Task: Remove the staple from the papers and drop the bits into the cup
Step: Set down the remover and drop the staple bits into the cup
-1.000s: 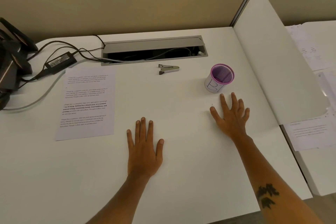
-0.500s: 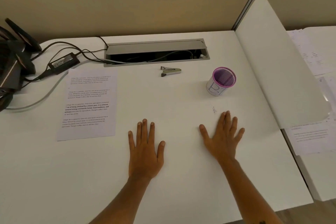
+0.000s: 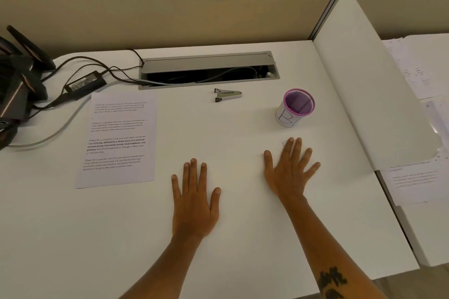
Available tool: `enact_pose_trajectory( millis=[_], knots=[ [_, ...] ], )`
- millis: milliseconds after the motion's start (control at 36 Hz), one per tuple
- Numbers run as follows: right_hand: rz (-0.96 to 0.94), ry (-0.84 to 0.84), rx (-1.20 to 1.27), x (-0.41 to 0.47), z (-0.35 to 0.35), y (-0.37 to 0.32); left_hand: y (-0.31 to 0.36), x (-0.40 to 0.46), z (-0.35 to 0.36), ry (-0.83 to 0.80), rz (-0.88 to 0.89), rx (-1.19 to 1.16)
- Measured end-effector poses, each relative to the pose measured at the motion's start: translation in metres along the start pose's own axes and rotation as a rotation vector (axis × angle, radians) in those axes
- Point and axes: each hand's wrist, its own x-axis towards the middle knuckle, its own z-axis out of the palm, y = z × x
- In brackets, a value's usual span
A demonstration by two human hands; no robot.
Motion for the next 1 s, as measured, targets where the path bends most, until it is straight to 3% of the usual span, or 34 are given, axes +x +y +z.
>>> enact_pose_trajectory(
  millis=[278, 500, 694, 1000],
  knots=[
    [-0.091, 0.214, 0.291, 0.028, -0.018, 0.03, 0.0, 0.001, 0.0, -0.004, -0.004, 0.001],
    [-0.065, 0.216, 0.442, 0.048, -0.024, 0.031, 0.0, 0.0, 0.0, -0.002, -0.008, -0.015],
    [-0.096, 0.27, 0.478, 0.053, -0.023, 0.03, 0.001, 0.0, 0.0, -0.004, -0.011, -0.01],
    [-0.171, 0.37, 0.33, 0.058, -0.025, 0.024, 0.001, 0.0, -0.001, -0.005, -0.01, -0.016]
  ],
)
